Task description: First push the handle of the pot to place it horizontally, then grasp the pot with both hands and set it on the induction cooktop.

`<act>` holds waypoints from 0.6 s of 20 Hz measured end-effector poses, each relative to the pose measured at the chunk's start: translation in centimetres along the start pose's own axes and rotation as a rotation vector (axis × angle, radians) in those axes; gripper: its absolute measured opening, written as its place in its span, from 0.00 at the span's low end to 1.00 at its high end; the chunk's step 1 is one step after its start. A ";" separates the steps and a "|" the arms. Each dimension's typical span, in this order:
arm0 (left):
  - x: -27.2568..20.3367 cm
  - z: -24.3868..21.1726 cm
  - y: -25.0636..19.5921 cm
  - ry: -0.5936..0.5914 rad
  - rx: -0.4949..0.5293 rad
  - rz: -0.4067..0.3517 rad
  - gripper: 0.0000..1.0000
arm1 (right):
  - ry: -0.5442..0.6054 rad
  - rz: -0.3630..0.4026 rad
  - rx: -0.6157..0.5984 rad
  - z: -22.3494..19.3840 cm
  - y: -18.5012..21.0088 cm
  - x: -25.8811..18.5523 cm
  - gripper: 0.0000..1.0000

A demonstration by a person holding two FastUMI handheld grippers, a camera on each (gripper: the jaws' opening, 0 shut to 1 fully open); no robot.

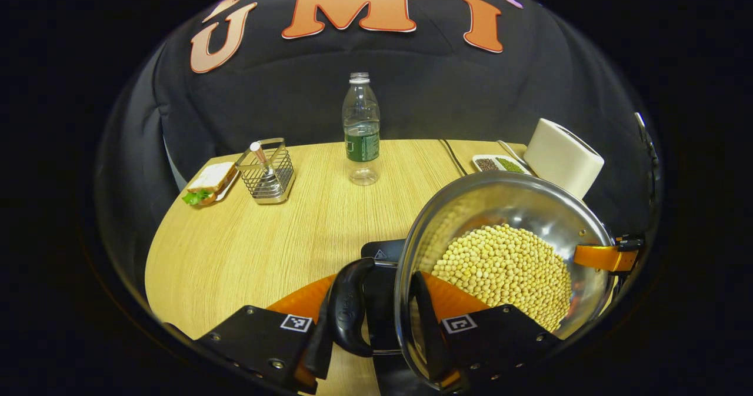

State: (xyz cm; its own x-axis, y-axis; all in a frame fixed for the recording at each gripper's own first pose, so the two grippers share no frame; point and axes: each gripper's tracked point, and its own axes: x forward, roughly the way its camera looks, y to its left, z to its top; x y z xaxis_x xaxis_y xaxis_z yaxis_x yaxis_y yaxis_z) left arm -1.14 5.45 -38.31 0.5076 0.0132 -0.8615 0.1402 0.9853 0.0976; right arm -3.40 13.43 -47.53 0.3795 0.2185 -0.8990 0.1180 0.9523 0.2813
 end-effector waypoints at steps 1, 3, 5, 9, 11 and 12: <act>-0.3 -0.1 -0.1 0.002 0.001 -0.003 0.67 | -0.002 0.016 -0.018 0.1 0.1 -0.1 0.58; -0.5 -0.1 0.0 0.000 0.002 0.008 0.71 | -0.006 0.022 -0.097 0.0 0.0 -0.2 0.65; -1.3 1.0 0.2 -0.036 0.001 0.015 0.73 | -0.065 -0.036 -0.171 1.2 -1.1 -0.8 0.76; -4.8 6.3 2.2 -0.229 -0.006 0.087 0.80 | -0.216 -0.038 -0.210 5.3 -0.9 -4.7 0.93; -7.7 9.4 2.7 -0.341 -0.003 0.105 0.80 | -0.321 -0.020 -0.226 7.9 -0.2 -7.8 0.94; -9.4 11.0 2.7 -0.393 -0.009 0.106 0.79 | -0.373 -0.010 -0.238 9.1 0.3 -9.6 0.94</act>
State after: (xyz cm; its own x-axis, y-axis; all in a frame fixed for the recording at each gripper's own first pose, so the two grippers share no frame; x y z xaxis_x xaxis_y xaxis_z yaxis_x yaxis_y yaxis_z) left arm 3.85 6.12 -24.44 0.8053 0.0500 -0.5907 0.0631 0.9835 0.1693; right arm 1.36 9.68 -35.73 0.6895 0.1593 -0.7066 -0.0752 0.9860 0.1489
